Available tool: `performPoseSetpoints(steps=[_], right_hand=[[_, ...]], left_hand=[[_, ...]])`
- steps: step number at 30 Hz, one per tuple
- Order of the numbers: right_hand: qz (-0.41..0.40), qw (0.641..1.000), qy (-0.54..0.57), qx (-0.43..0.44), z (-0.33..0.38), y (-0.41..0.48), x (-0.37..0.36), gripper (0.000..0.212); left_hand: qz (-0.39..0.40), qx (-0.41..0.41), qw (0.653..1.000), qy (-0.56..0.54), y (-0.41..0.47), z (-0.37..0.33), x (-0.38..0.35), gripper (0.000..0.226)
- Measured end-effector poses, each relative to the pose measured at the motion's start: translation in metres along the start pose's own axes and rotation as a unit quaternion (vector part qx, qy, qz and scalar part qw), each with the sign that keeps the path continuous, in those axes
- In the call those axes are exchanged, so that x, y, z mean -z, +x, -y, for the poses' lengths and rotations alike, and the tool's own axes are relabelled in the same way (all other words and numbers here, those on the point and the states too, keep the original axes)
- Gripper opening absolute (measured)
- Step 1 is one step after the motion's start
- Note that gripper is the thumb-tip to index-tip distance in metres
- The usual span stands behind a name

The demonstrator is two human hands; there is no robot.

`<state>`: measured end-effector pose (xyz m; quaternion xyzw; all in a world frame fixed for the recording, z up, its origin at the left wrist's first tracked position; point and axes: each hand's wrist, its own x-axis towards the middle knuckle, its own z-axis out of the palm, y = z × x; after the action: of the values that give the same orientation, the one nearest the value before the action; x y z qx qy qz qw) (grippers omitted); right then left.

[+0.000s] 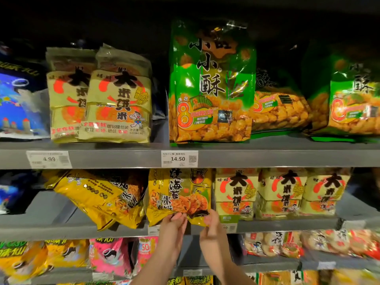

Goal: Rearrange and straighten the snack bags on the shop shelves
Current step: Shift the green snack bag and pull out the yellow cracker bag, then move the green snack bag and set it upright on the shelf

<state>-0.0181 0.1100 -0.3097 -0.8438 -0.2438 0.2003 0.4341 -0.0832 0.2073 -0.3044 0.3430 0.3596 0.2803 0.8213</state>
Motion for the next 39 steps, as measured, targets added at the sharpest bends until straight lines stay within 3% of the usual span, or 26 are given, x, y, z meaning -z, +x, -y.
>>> performPoseSetpoints(steps=[3, 6, 9, 12, 16, 21, 25, 29, 34, 39], right_hand=[[0.042, 0.999, -0.031, 0.014, 0.008, 0.000, -0.003, 0.060], [0.068, 0.985, -0.147, 0.055, 0.018, 0.012, -0.008, 0.055], [0.095, 0.957, -0.271, 0.040, 0.020, 0.022, -0.012, 0.056], [0.100, 0.947, -0.304, 0.007, 0.015, 0.024, -0.016, 0.061], [0.080, 0.944, -0.320, -0.001, 0.010, 0.022, -0.018, 0.068], [0.031, 0.962, -0.272, 0.007, 0.012, 0.024, -0.022, 0.063], [-0.050, 0.988, -0.125, 0.074, 0.017, 0.020, -0.016, 0.035], [-0.138, 0.980, -0.002, 0.140, 0.026, 0.008, 0.003, 0.031], [-0.191, 0.951, 0.098, 0.224, 0.049, -0.015, 0.050, 0.020], [-0.227, 0.932, 0.135, 0.247, 0.085, -0.015, 0.119, 0.020]], left_hand=[[-0.009, 0.011, 0.999, -0.038, 0.006, -0.010, -0.011, 0.061], [0.013, 0.012, 1.000, -0.014, 0.013, -0.022, -0.021, 0.065], [0.035, 0.015, 0.997, 0.074, 0.020, -0.031, -0.029, 0.042], [0.035, 0.039, 0.993, 0.108, 0.024, -0.028, -0.031, 0.029], [0.062, 0.045, 0.989, 0.124, 0.012, -0.022, -0.026, 0.054], [0.086, 0.012, 0.972, 0.217, 0.009, -0.012, -0.020, 0.062], [0.074, -0.041, 0.957, 0.278, -0.005, -0.011, -0.021, 0.041], [0.047, -0.144, 0.922, 0.356, -0.037, -0.018, -0.037, 0.024], [0.061, -0.345, 0.834, 0.427, -0.081, -0.040, -0.073, 0.020], [0.024, -0.466, 0.760, 0.452, -0.107, -0.069, -0.118, 0.015]])
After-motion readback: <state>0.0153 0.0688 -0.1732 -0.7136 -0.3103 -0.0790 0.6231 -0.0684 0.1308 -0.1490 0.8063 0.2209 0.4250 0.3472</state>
